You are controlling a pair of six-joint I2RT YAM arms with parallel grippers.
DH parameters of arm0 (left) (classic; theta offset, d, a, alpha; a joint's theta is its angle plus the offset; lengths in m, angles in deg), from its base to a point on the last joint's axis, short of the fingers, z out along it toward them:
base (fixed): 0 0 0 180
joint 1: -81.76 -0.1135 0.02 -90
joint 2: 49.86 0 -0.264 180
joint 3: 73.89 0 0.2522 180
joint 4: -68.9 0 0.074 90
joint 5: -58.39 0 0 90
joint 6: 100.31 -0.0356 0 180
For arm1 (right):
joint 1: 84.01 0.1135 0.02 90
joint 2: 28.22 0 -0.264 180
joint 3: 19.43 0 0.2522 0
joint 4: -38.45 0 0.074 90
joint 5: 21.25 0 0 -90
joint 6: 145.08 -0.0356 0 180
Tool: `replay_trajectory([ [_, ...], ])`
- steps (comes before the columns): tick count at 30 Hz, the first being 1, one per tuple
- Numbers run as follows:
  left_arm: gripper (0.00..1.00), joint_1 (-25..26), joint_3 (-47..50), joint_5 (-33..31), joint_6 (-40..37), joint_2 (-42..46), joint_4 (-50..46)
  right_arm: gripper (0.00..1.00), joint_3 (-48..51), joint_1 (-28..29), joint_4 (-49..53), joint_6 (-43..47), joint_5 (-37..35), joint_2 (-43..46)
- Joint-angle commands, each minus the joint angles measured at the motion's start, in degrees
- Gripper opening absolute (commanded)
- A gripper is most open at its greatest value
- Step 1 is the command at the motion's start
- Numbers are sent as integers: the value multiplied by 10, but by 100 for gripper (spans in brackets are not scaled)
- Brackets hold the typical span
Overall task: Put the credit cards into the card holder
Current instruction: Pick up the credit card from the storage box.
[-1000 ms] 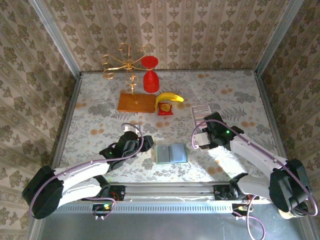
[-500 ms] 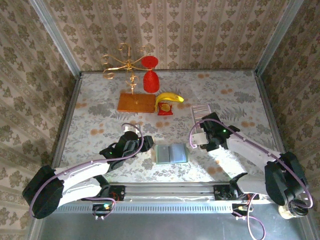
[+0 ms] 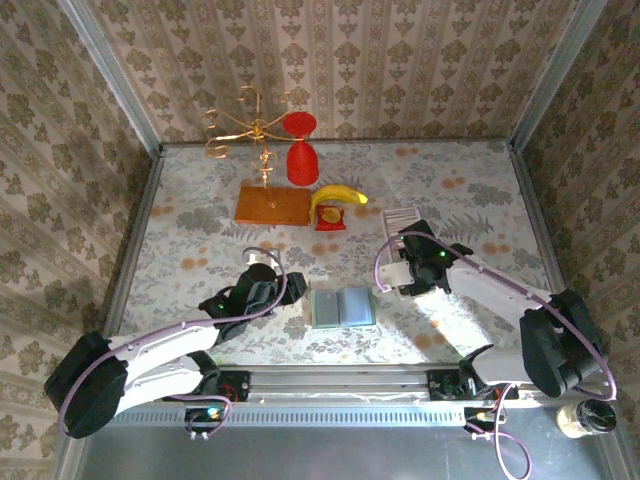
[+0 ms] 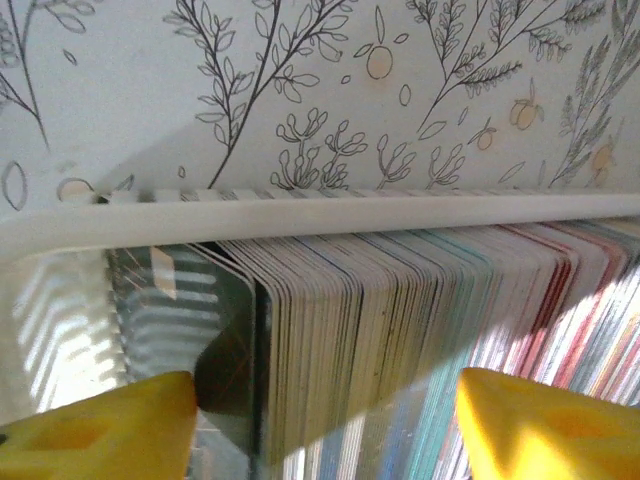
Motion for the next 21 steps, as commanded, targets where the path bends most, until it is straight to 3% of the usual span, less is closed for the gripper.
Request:
replay_trajectory([
  [1, 41, 2, 11, -4, 7, 8, 7, 62, -9, 2, 4, 5, -15, 21],
  [7, 40, 2, 8, -1, 8, 4, 8, 46, 2, 2, 2, 7, -11, 35],
  [21, 39, 3, 5, 1, 8, 0, 8, 22, 11, 3, 22, 5, 9, 57],
])
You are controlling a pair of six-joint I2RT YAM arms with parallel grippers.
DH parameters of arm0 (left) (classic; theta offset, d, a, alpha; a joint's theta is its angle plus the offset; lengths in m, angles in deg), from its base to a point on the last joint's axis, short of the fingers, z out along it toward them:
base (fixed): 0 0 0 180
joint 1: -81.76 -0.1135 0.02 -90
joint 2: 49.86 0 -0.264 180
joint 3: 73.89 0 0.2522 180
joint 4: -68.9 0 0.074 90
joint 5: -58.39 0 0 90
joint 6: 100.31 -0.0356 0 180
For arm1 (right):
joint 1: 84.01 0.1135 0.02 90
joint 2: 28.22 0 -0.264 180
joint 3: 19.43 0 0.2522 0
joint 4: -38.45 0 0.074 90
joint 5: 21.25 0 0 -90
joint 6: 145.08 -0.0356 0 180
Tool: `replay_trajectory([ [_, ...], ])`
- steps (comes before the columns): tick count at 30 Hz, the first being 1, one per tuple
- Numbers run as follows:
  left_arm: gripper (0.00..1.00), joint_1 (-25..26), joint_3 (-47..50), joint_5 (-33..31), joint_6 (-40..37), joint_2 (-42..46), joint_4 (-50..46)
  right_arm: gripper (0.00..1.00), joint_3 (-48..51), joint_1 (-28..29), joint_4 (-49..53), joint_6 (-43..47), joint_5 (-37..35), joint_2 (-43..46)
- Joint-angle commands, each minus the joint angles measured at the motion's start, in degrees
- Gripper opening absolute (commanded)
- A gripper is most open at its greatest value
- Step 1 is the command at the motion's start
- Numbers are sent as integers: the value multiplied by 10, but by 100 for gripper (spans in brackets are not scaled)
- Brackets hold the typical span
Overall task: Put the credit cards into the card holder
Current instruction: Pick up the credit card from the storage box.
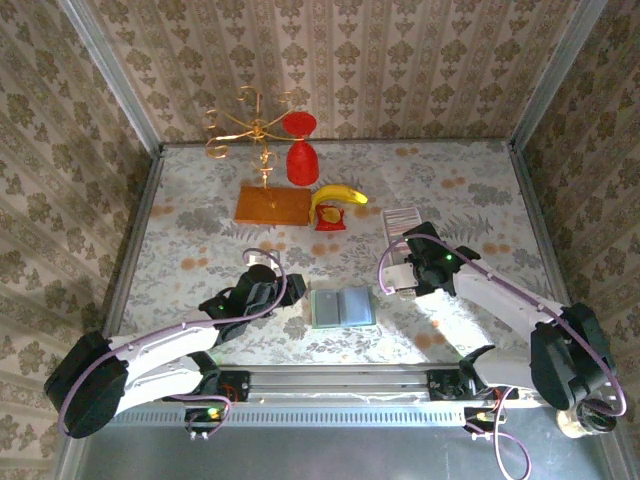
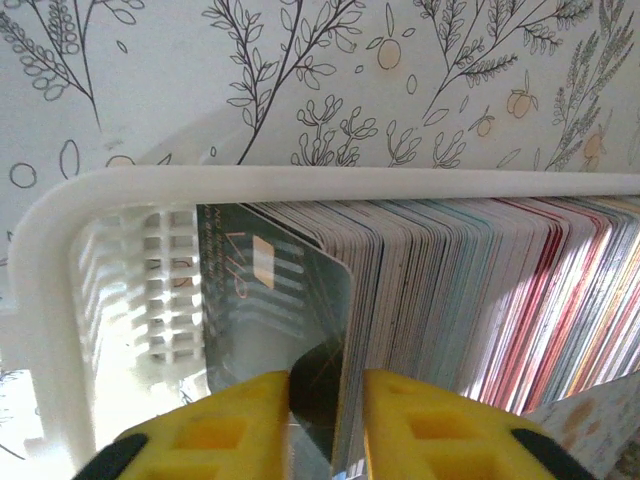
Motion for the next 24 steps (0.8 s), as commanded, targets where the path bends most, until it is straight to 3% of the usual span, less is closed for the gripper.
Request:
replay_trajectory([
  [1, 39, 2, 0, 0, 6, -1, 8, 21, 5, 3, -8, 5, 4, 16],
  [24, 37, 13, -1, 6, 10, -17, 19, 13, 26, 3, -7, -2, -4, 68],
])
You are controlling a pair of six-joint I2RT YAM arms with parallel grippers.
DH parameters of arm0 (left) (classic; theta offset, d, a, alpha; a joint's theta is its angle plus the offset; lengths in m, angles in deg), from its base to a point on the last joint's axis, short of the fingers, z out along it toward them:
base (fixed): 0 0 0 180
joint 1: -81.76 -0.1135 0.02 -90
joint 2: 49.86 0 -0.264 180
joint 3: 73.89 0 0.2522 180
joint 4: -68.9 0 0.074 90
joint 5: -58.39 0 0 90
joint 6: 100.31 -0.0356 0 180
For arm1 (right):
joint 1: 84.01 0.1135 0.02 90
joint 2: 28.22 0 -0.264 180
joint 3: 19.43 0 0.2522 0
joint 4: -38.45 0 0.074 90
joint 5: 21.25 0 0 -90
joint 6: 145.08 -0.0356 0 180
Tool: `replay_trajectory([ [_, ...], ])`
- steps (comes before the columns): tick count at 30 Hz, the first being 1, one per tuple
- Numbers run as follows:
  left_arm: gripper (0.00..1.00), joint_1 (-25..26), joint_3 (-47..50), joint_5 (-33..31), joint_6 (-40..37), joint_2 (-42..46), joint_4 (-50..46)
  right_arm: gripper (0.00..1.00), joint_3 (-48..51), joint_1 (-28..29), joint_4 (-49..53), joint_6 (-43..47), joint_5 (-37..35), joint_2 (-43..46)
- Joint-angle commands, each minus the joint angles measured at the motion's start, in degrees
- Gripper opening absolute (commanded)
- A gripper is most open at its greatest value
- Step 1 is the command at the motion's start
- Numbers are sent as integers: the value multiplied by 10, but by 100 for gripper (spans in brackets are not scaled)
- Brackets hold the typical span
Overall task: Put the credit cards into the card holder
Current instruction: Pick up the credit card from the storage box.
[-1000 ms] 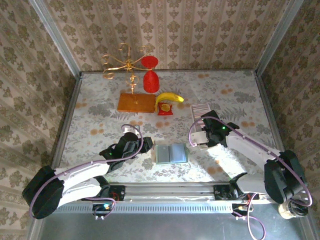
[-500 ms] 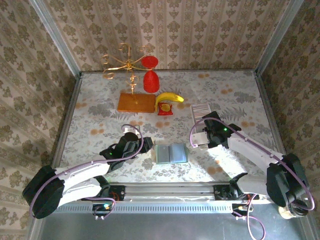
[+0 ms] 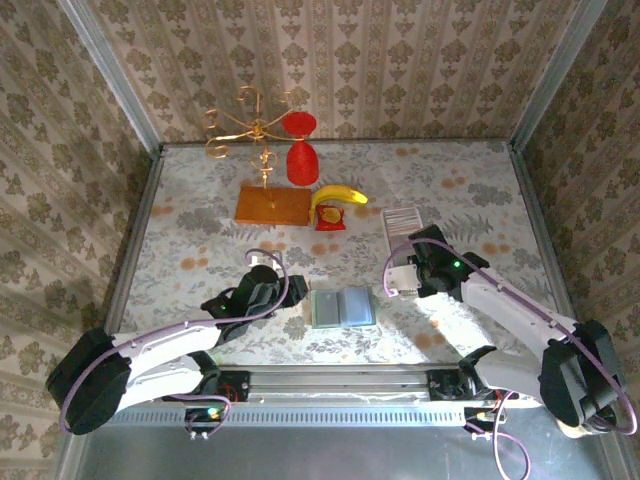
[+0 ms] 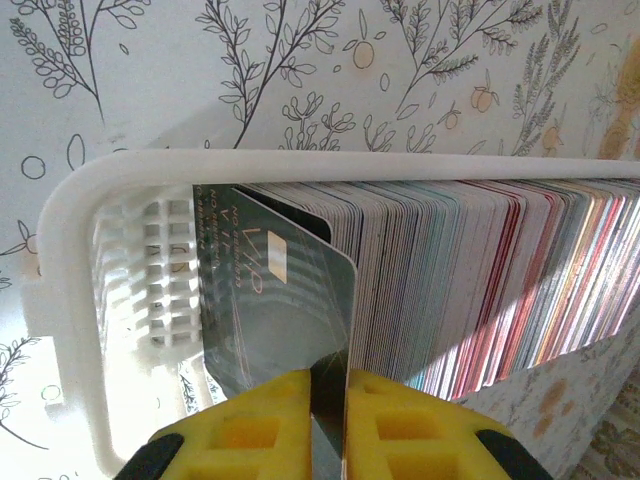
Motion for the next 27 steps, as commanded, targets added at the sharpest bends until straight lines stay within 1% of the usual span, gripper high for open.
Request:
replay_trajectory([
  [1, 37, 5, -1, 0, 7, -5, 10, 13, 8, 3, -3, -3, -4, 18],
  [13, 37, 14, -7, -2, 7, -16, 14, 14, 12, 6, 15, -19, 6, 41],
  [16, 36, 14, -8, -2, 6, -19, 15, 14, 8, 10, 56, -29, 10, 53],
  [19, 36, 15, -13, -2, 5, -23, 14, 10, 4, 19, 107, -48, 28, 72],
  [23, 35, 16, -15, 1, 5, -31, 16, 7, -8, 31, 170, -103, 66, 107],
  [25, 34, 16, -18, 9, 4, -34, 15, 0, -14, 38, 190, -126, 77, 125],
  [27, 32, 17, -24, 14, 4, -35, 6, 0, -18, 47, 192, -153, 75, 146],
])
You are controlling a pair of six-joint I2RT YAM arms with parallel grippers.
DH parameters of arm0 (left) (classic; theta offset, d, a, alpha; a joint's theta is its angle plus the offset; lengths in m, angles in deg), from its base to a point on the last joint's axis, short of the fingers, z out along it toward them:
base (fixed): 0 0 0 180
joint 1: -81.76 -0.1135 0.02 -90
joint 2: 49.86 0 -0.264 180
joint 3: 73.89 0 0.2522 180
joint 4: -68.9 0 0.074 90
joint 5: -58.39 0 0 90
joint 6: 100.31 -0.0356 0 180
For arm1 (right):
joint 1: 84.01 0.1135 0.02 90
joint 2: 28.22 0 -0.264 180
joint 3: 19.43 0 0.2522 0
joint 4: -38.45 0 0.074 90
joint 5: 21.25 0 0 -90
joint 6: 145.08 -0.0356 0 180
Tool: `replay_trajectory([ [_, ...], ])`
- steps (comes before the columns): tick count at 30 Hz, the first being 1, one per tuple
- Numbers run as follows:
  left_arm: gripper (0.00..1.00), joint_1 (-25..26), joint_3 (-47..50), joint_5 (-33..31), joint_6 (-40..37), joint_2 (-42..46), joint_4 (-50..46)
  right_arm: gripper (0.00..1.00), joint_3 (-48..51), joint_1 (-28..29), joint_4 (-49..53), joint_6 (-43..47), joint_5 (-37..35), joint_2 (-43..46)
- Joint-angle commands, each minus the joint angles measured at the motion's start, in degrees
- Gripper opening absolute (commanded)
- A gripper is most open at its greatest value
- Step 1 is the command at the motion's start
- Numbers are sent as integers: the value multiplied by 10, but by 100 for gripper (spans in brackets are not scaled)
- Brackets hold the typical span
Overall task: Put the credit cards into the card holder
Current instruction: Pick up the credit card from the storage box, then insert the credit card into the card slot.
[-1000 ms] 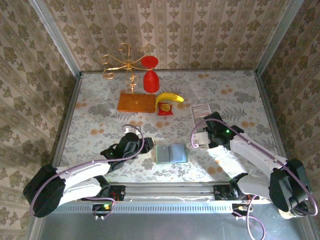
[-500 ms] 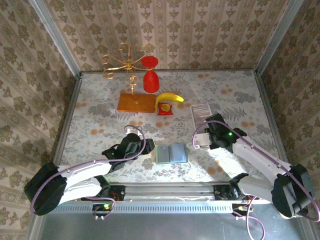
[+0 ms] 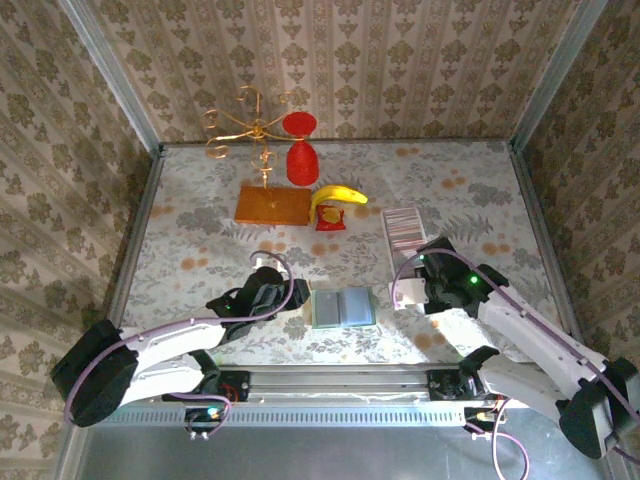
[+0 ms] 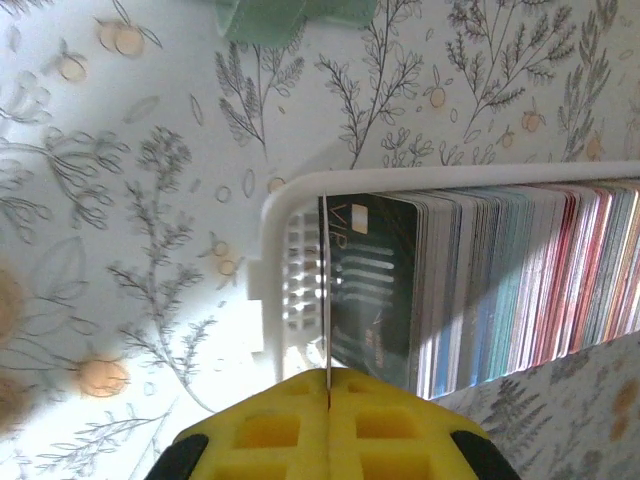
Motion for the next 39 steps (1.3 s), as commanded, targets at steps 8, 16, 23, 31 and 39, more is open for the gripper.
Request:
replay_trajectory([
  [8, 20, 8, -43, 30, -6, 20, -50, 0, -117, 38, -4, -504, 39, 33],
  [16, 11, 5, -82, -12, -31, 50, -171, 0, -80, 39, -158, -1001, 208, -16],
  [23, 9, 4, -52, 39, -11, 43, -136, 0, 35, 86, -357, -1233, 278, -70],
  [31, 8, 15, -60, 74, -11, 3, -123, 0, 53, 108, -351, -1242, 229, -116],
  [39, 5, 22, -78, 96, -19, -60, -105, 0, 42, 112, -345, -1211, 207, -157],
])
